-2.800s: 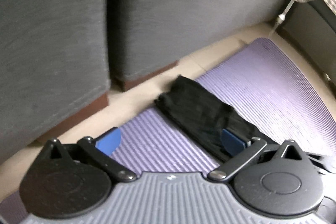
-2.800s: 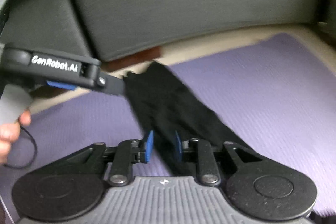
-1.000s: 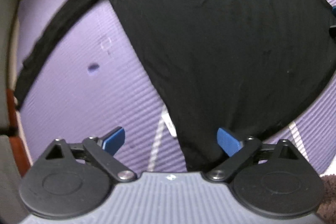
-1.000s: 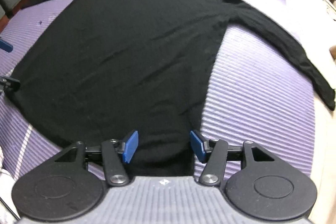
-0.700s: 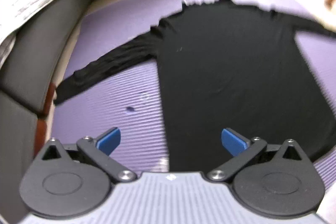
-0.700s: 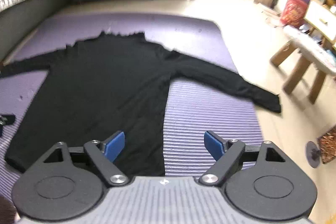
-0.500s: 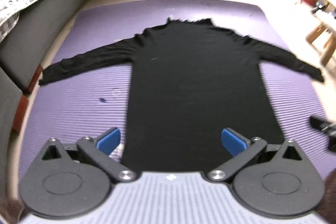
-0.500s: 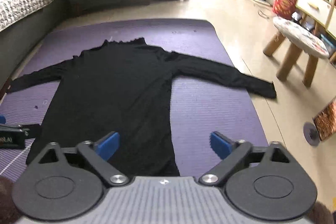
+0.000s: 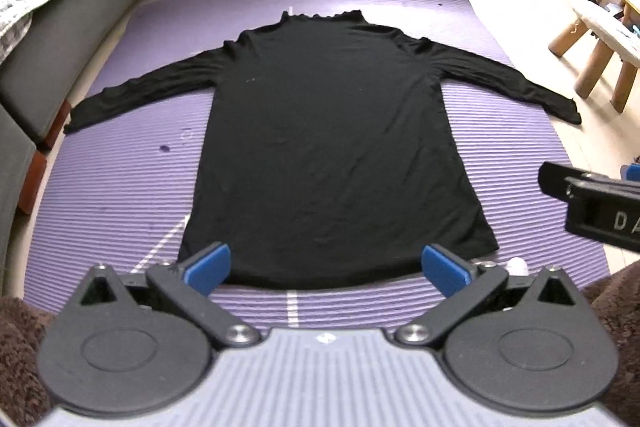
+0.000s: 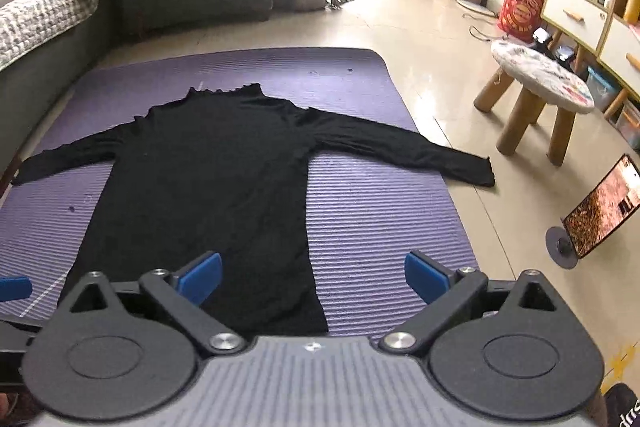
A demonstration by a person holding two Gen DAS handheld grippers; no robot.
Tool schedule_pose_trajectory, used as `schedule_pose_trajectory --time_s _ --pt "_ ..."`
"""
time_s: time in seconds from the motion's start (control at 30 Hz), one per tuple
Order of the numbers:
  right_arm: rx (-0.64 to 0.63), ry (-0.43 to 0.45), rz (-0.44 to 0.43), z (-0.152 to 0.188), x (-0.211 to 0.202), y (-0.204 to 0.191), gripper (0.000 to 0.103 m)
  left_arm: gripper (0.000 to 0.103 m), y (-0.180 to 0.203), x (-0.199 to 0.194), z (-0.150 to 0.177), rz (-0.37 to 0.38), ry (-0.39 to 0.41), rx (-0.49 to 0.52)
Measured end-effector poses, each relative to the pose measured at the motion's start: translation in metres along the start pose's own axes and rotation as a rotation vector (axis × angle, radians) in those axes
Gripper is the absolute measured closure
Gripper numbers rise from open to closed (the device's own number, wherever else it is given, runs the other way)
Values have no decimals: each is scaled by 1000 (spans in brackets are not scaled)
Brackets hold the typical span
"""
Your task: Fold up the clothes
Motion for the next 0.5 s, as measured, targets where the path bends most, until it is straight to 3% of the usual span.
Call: schedule_pose_trajectory --time_s 0.5 --pt "-25 -2 -15 6 -3 -12 5 0 -3 -5 2 -8 14 -4"
Point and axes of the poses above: each gripper's, at about its wrist camera, not at the fingertips, and x roughly the way its jaws point, y to its right, z to its underside, the point moved 1 cm from there along x, roughly the way its jaws point, and after that the axes turned 8 degrees about z, right-handed, at the moved point
